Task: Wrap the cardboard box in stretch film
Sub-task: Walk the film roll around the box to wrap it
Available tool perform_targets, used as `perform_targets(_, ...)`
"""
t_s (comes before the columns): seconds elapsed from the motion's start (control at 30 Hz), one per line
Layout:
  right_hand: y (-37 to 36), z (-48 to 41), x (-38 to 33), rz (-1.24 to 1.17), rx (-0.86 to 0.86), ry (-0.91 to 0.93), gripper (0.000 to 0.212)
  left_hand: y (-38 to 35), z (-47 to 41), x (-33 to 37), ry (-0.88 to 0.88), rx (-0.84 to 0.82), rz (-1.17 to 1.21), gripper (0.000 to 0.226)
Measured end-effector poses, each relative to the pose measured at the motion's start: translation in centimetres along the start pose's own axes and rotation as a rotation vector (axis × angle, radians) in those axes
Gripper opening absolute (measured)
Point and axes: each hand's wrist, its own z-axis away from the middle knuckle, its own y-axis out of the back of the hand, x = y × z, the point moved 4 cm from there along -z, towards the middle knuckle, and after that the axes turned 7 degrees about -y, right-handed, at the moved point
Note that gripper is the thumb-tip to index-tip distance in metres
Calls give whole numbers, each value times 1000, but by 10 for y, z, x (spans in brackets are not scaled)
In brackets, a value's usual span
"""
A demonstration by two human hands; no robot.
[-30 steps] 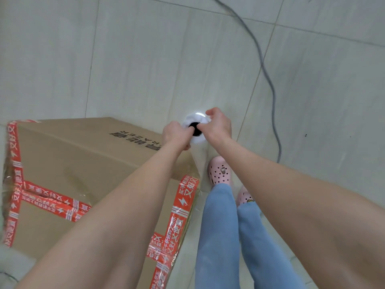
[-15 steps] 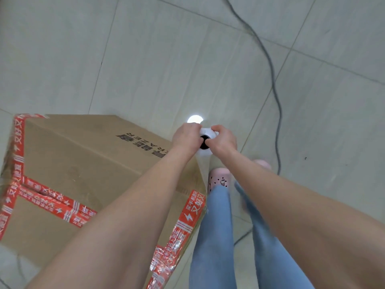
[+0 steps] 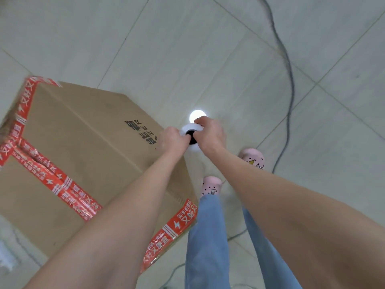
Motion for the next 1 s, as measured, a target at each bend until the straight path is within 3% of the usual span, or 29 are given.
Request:
perform_targets(0.2, -22, -2, -11, -30, -102, -70, 40, 5, -4, -32, 215, 30, 244, 25)
perform_targets(0.43, -35, -2, -21, 12, -203, -70, 38, 15, -14, -26, -42, 22, 5, 26)
perform_targets(0.7, -43, -3, -28, 30, -242, -105, 31, 22, -19, -23, -105, -33, -48, 37)
perform_targets(1.0, -42, -19, -66, 281, -216, 16, 41, 46, -35, -26, -46, -66, 6, 22)
